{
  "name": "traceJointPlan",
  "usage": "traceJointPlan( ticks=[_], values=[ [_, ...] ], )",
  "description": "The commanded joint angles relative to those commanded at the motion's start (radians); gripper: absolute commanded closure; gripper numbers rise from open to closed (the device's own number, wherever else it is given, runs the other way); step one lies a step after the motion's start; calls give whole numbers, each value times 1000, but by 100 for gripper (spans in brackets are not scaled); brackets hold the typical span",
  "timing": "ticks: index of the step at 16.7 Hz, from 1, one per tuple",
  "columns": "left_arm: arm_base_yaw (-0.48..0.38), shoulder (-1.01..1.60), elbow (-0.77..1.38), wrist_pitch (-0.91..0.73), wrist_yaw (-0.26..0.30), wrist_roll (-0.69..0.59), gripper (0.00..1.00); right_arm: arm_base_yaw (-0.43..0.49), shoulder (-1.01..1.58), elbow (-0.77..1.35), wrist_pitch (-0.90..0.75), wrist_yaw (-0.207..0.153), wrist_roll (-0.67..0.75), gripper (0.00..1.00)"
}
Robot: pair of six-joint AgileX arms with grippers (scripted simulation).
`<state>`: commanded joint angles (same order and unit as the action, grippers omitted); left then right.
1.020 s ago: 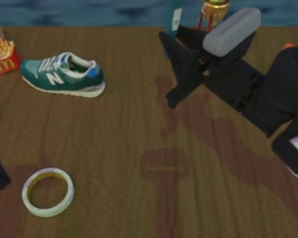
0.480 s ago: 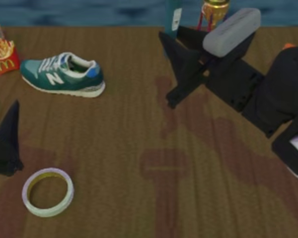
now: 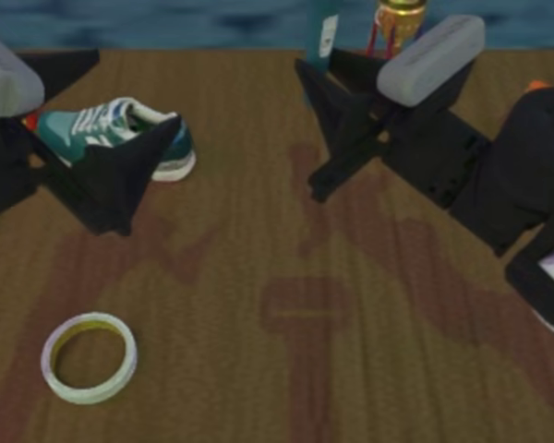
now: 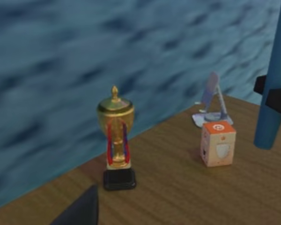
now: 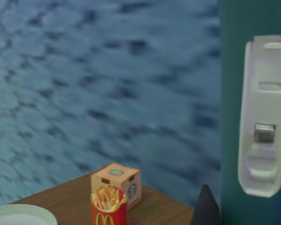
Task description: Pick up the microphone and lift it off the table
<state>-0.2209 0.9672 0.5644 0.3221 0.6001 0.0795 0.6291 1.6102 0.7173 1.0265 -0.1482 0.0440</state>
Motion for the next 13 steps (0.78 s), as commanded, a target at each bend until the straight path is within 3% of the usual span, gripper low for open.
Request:
traceJointPlan(
  ticks=[3,6,13],
  values=[
    [-42,173,112,66,114,17,0,0,0,0,0,0,0,100],
    [-68,272,187,112,185,30,0,0,0,0,0,0,0,100],
    [-71,293,202,121,196,33,0,0,0,0,0,0,0,100]
  ],
)
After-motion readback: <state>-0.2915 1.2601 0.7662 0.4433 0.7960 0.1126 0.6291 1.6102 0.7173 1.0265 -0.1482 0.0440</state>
